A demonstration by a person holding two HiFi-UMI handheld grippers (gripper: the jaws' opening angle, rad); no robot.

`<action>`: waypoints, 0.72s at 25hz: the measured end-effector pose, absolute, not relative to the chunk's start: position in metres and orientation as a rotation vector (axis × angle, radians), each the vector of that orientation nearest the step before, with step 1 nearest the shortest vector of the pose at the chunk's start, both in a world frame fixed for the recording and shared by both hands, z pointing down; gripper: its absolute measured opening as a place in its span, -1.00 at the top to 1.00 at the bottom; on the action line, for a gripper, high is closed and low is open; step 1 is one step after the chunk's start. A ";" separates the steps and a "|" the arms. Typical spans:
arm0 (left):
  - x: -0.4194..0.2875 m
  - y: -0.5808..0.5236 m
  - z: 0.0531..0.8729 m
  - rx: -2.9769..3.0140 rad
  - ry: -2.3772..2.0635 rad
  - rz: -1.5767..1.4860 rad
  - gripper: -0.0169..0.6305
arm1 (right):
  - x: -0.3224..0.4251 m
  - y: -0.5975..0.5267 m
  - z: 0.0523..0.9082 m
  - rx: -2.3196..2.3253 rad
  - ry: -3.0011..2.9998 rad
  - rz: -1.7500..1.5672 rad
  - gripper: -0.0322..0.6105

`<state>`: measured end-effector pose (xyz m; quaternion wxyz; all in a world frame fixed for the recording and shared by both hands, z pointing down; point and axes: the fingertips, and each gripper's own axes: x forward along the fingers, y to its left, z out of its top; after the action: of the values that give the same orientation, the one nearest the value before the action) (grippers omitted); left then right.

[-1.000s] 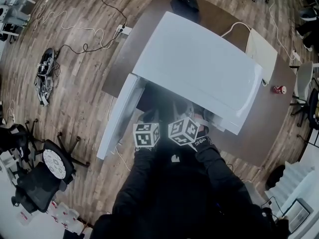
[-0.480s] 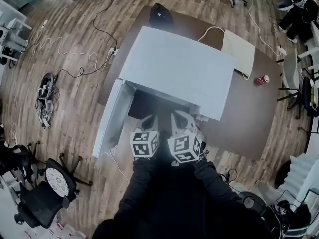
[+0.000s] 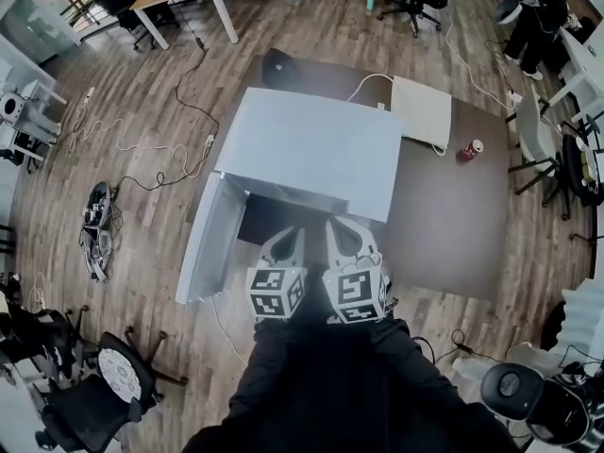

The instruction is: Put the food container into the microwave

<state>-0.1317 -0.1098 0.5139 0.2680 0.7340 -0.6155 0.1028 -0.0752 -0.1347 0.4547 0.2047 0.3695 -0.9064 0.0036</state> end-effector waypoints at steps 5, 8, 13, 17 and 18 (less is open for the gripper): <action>-0.110 -0.108 0.481 2.067 -1.687 0.260 0.84 | -0.050 -0.128 0.427 1.112 -2.564 -0.006 0.82; -0.101 -0.103 0.468 2.105 -1.697 0.252 0.84 | -0.039 -0.121 0.416 1.145 -2.583 -0.008 0.82; -0.090 -0.095 0.457 2.137 -1.705 0.246 0.84 | -0.028 -0.112 0.405 1.170 -2.608 -0.017 0.83; -0.081 -0.089 0.452 2.145 -1.710 0.232 0.84 | -0.018 -0.103 0.399 1.176 -2.621 -0.023 0.82; -0.078 -0.088 0.452 2.146 -1.709 0.230 0.84 | -0.016 -0.101 0.399 1.178 -2.622 -0.023 0.82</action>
<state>-0.0784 -0.0880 0.4518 0.1930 0.7649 -0.6091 0.0820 -0.0161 -0.1014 0.3990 0.1332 0.4063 -0.9040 -0.0080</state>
